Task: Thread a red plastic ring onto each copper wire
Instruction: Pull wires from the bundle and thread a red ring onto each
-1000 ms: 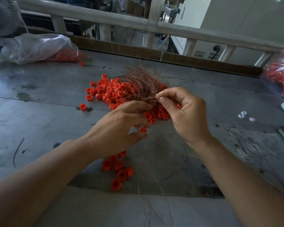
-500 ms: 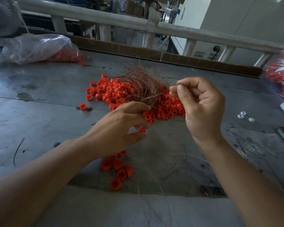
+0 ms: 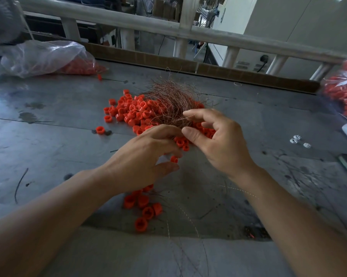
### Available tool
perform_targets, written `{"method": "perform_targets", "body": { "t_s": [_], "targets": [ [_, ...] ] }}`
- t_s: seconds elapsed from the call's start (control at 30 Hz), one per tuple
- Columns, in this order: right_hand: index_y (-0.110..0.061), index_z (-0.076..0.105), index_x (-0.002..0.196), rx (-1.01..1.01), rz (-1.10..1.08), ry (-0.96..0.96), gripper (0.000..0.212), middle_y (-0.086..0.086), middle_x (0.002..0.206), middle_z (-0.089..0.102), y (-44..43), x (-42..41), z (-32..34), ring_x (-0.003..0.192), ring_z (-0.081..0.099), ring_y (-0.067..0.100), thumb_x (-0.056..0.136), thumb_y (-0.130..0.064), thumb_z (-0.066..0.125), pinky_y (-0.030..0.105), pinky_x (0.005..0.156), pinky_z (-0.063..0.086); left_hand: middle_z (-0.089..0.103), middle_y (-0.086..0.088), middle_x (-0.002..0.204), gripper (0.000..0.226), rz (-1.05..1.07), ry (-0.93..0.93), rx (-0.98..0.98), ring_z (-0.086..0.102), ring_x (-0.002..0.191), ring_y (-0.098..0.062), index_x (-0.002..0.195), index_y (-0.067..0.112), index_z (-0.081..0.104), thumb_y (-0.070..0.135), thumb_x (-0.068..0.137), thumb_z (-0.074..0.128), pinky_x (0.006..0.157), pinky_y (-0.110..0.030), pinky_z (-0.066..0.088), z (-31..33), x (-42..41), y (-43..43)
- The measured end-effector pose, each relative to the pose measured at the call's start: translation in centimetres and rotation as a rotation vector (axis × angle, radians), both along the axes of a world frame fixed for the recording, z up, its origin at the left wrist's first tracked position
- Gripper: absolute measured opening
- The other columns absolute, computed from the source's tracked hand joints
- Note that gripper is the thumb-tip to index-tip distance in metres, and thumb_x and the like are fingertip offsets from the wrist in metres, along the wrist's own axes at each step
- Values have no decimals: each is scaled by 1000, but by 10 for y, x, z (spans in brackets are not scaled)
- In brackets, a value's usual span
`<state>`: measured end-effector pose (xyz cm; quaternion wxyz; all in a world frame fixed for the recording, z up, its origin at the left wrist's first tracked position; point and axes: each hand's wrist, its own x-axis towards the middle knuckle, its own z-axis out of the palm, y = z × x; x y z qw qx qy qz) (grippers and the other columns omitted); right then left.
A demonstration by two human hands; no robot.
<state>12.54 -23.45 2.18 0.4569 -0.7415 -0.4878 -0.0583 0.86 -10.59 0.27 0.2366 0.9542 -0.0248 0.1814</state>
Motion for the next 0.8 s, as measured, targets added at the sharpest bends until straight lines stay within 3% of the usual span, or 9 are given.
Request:
{"method": "perform_targets", "body": {
  "t_s": [0.13,0.3,0.47,0.6,0.7,0.8],
  "targets": [
    [-12,70,92,103,33,4,11,-13,82,61,4,-4,0,79,60,2,83,-10,64,10,74,43,48,4,132,19,0,2,3,32,110,10,95,19,70,20,76,73,92,4,21,-1,0,0],
    [-18,66,85,233,108,127,10,-12,79,64,0,-7,4,78,62,0,83,-9,61,10,70,44,49,4,133,19,19,16,23,38,111,2,97,19,70,21,77,72,87,0,26,0,0,0],
    [-9,52,82,614,293,517,14,3,77,69,-8,0,25,80,65,22,87,-2,42,32,79,51,45,12,132,19,35,22,21,32,112,7,97,21,70,22,78,71,85,6,21,-3,0,0],
    [-7,46,81,822,263,715,16,2,64,66,-21,12,42,74,66,23,91,0,36,39,80,53,39,23,124,18,36,15,-8,33,116,10,96,23,69,21,78,71,87,4,22,0,-2,1],
    [-10,48,81,883,202,711,15,-2,61,61,-33,19,48,71,64,19,90,0,41,37,76,53,50,23,118,17,34,-33,-74,40,114,11,91,25,71,24,75,72,89,5,27,7,-6,4],
    [-15,53,82,786,106,568,12,-6,64,59,-40,22,48,64,61,12,87,-5,50,28,62,51,63,25,100,19,85,-109,-326,61,90,5,82,38,67,44,64,63,80,-7,46,17,-12,5]
  ]
}}
